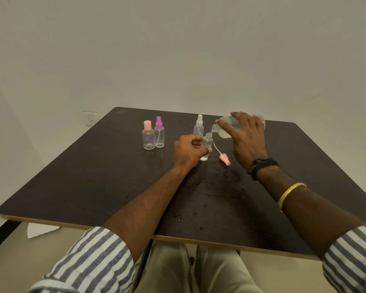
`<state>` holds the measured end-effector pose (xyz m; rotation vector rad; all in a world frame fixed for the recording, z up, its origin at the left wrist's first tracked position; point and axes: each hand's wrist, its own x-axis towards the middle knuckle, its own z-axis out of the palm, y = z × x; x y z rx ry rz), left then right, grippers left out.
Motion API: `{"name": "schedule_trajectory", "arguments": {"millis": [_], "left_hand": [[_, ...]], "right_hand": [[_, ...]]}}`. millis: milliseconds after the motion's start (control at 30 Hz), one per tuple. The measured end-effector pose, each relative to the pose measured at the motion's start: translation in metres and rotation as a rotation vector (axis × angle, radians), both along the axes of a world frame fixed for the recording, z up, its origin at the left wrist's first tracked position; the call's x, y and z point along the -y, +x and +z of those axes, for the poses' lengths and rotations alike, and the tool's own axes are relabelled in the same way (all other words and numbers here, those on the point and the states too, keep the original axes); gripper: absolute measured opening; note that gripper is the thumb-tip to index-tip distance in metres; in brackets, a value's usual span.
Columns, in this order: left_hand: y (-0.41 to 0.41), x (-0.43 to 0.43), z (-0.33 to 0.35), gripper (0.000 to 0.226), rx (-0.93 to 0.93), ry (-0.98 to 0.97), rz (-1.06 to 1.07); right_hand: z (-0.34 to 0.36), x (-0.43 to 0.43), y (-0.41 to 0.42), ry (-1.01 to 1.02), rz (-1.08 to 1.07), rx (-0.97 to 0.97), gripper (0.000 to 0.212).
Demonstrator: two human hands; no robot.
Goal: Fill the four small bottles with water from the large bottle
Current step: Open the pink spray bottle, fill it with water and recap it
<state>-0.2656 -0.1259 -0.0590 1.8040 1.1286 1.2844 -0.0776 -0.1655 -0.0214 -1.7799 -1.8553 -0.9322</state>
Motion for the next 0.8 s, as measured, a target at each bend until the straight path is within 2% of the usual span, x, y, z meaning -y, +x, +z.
{"name": "schedule_trajectory", "arguments": {"millis": [800], "left_hand": [[0.0004, 0.0003, -0.0024, 0.046, -0.031, 0.002, -0.001]], "right_hand": [[-0.0054, -0.0009, 0.0011, -0.007, 0.031, -0.003, 0.084]]}}
